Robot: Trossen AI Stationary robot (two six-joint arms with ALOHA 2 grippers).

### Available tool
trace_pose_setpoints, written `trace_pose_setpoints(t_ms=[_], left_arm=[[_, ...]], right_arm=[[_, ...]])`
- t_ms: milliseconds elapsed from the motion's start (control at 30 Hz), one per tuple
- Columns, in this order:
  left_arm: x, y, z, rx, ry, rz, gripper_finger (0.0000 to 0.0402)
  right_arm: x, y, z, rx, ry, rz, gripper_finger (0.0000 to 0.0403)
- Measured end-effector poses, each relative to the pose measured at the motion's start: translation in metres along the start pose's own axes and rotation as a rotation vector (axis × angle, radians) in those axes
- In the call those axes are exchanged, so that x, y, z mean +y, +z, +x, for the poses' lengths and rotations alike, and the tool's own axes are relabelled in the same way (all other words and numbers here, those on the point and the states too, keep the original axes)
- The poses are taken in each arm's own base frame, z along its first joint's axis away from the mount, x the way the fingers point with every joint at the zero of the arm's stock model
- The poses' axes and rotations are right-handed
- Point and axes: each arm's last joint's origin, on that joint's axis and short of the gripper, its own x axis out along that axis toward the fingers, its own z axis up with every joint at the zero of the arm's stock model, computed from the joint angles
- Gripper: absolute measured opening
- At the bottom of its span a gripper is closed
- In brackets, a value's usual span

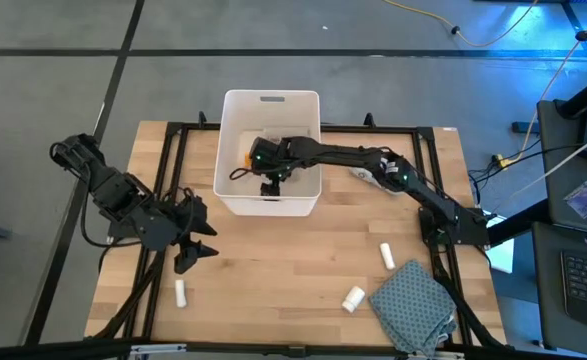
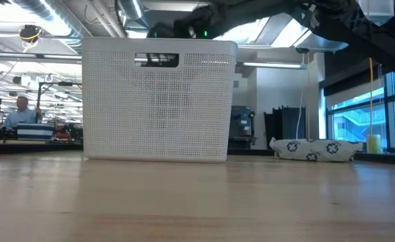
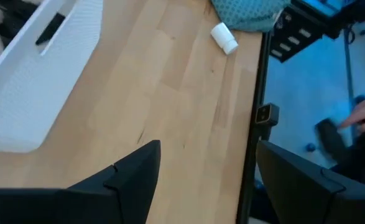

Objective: Pick & place medical supplies in basket/bin
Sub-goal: Put the bottom white gauze into the white bin

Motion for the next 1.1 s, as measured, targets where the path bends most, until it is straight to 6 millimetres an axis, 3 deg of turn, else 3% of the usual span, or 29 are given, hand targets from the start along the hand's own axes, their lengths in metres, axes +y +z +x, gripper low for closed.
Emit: trace_pose_setpoints(t_ms=[133, 300, 467, 633, 900, 1100], left_arm=[[-0.003, -0.003, 0.008, 0.035, 0.033, 0.097, 0.0256], [-0.002, -0.015, 0.023, 0.199, 0.138, 0.111, 0.0254], [0.002, -0.031, 0.038, 0.391, 0.349, -0.162, 0.0253], [-0.003, -0.051, 0.051, 0.463, 0.612, -0.471, 0.0253], [-0.030, -0.092, 0.084, 0.408, 0.833, -0.640, 0.0253], [-0.043, -0.125, 0.103, 0.355, 0.977, -0.743, 0.0253]], right_arm=[[0.006, 0.017, -0.038, -0.065, 0.004, 0.014, 0.0291], [0.021, 0.016, -0.084, -0.119, 0.018, 0.045, 0.0288], [0.058, 0.013, -0.121, -0.152, 0.051, 0.021, 0.0287], [0.087, 0.006, -0.163, -0.225, -0.063, -0.012, 0.0287], [0.125, -0.013, -0.228, -0.338, -0.053, -0.002, 0.0287], [0.160, -0.027, -0.245, -0.364, -0.031, -0.069, 0.0287]])
